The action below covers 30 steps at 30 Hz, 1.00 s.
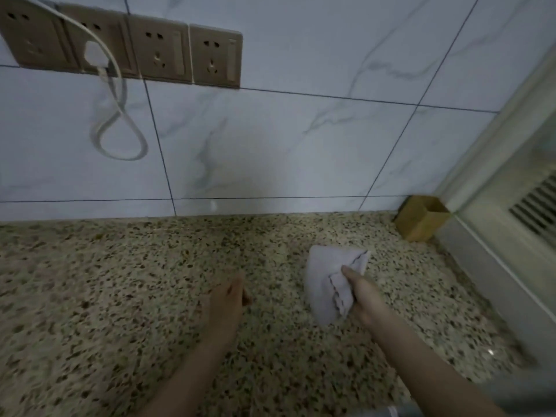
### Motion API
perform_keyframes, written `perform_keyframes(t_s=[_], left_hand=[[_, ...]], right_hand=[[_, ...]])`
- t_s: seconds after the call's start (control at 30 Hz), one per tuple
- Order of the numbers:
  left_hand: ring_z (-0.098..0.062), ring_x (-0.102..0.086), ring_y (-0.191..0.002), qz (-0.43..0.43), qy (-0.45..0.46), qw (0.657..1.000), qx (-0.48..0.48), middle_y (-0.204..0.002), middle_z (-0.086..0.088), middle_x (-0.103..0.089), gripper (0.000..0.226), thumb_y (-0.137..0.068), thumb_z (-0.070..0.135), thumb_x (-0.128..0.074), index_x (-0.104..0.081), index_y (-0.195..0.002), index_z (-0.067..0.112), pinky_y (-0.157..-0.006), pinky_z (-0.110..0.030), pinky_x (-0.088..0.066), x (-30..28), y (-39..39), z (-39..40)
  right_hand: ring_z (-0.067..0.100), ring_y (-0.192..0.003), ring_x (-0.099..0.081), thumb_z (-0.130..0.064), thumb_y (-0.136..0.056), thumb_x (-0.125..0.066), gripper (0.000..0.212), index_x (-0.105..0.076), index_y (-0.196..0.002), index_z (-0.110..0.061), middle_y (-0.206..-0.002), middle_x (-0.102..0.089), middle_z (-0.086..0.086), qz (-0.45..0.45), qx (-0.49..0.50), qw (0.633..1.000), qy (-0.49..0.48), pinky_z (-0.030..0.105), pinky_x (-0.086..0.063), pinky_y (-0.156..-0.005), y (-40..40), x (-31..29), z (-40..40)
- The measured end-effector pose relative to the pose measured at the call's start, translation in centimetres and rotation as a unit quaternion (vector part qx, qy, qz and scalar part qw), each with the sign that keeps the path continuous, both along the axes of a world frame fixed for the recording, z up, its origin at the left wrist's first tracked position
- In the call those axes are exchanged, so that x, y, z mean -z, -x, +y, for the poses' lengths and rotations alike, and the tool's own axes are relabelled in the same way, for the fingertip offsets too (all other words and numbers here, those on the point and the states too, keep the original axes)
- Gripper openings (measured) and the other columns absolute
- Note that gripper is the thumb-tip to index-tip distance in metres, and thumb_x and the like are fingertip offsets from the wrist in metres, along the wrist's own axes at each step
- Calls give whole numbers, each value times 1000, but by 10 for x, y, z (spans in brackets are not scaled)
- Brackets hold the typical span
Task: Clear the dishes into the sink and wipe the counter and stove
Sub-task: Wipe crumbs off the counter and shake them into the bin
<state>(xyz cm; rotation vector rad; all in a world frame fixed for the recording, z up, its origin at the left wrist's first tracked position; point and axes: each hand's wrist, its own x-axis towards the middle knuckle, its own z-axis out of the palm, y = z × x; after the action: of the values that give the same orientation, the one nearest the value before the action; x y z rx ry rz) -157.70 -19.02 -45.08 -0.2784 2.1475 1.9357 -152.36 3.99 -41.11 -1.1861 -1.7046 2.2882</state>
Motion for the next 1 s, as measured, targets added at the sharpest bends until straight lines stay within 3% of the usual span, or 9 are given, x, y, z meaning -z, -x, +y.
perform_keyframes(t_s=[0.07,0.2,0.3,0.4,0.53,0.63,0.73,0.87,1.0], left_hand=[[-21,-53,-61,-8,10,1000,18,-63,-9,-58,47,-99,18,-40,-59,-57,7,-61,-28,-43,6,4,18],[-17,-56,-76,8,57,996,69,-90,-5,-61,28,-97,9,-40,-62,-83,16,-61,-24,-44,9,15,60],[-18,-58,-89,14,91,989,120,-104,-2,-61,22,-97,11,-43,-62,-95,21,-66,-24,-45,14,22,91],[-14,-58,-92,32,113,981,157,-105,0,-62,13,-95,20,-51,-64,-95,23,-74,-23,-46,21,26,123],[-8,-53,-94,99,155,967,177,-99,13,-54,8,-91,24,-58,-64,-96,25,-73,-10,-38,33,31,159],[-10,-53,-101,148,221,946,185,-108,4,-59,12,-90,24,-60,-68,-98,21,-85,-6,-38,54,44,186],[-16,-48,-123,119,337,914,193,-138,3,-49,59,-76,63,-56,-63,-118,21,-104,-34,-43,72,57,200],[-19,-22,-141,77,457,855,233,-156,7,-17,98,-60,74,-64,-37,-141,26,-113,-40,-32,84,76,214],[-20,-4,-145,19,546,792,272,-158,4,1,126,-53,83,-58,-8,-151,21,-119,-39,-17,83,98,213]], right_hand=[[25,-54,-62,-21,-96,-52,23,-60,-103,-1,-69,-65,13,-14,42,998,-34,31,-51,-51,-6,1,16],[33,-62,-57,-22,-96,-50,23,-60,-83,-7,-73,-60,21,-29,107,989,-100,50,-51,-68,-17,-4,55],[30,-47,-47,-20,-98,-45,34,-56,-69,-6,-57,-50,21,-23,127,982,-137,38,-45,-49,-25,-3,88],[24,-36,-40,-20,-97,-42,39,-48,-60,-9,-46,-42,17,-46,155,969,-188,26,-35,-40,-23,4,130],[22,-47,-43,-21,-92,-44,32,-39,-61,-15,-55,-44,13,-59,179,952,-241,32,-38,-54,-6,23,180],[22,-63,-43,-14,-95,-44,25,-40,-71,-9,-68,-44,15,-36,171,940,-293,35,-34,-64,12,36,215],[18,-64,-40,-17,-98,-42,17,-46,-82,-12,-72,-45,5,2,122,929,-348,35,-35,-69,34,45,240],[11,-56,-38,-39,-94,-37,16,-46,-86,-28,-66,-42,-4,61,84,893,-438,26,-29,-55,75,65,271],[19,-56,-38,-27,-97,-42,34,-53,-106,4,-65,-40,-5,100,92,852,-506,33,-29,-55,107,84,291]])
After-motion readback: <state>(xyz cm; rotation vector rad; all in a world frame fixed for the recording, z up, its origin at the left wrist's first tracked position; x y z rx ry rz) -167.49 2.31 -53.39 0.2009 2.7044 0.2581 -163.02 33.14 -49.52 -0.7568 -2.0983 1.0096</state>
